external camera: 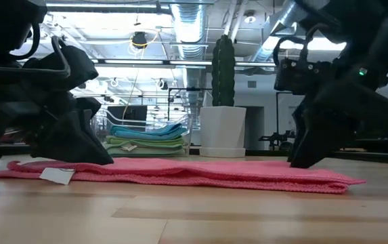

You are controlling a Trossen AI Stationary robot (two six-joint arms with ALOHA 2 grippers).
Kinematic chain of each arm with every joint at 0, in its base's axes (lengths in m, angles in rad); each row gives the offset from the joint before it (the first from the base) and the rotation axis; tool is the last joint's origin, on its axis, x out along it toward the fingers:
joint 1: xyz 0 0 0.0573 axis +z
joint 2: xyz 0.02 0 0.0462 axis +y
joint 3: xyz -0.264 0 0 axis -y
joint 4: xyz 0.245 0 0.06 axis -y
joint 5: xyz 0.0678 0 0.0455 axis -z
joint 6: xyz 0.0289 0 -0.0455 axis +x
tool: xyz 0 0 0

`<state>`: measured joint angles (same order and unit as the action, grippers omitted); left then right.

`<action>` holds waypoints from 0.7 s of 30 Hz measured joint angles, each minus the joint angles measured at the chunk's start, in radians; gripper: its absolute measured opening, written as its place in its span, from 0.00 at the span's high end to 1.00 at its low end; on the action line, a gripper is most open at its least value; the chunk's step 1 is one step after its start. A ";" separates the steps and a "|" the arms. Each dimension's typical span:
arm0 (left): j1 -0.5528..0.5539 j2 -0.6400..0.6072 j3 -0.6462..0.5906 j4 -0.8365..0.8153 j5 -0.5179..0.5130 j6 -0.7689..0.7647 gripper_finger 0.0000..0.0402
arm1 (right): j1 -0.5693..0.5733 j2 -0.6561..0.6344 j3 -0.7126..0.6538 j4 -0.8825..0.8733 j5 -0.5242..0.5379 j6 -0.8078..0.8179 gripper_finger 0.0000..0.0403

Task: Fold microfiber towels
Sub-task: Fold the pink microfiber towel

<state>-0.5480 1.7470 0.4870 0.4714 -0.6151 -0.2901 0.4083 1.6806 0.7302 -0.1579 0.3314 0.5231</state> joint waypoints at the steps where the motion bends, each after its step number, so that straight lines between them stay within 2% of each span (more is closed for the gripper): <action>1: 0.000 0.000 0.000 0.000 0.000 0.000 1.00 | -0.002 0.018 0.002 0.011 -0.002 0.000 0.52; 5: 0.000 0.000 0.000 0.000 0.002 0.000 1.00 | -0.007 0.041 0.007 0.015 -0.027 0.014 0.62; 11: 0.000 0.000 0.000 0.002 0.006 -0.001 1.00 | 0.001 -0.025 0.000 -0.040 -0.055 0.018 0.93; 12: 0.000 0.000 0.000 0.005 0.006 -0.001 1.00 | 0.001 -0.041 -0.001 -0.043 -0.060 0.014 0.96; 17: 0.000 0.001 -0.001 0.041 0.016 -0.002 1.00 | -0.013 -0.082 0.029 -0.041 -0.060 0.006 0.93; 21: 0.000 0.001 -0.001 0.066 0.015 0.003 1.00 | -0.041 -0.069 0.099 -0.031 -0.080 -0.058 0.97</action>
<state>-0.5480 1.7481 0.4862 0.5377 -0.5999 -0.2867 0.3670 1.6114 0.8294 -0.1888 0.2516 0.4654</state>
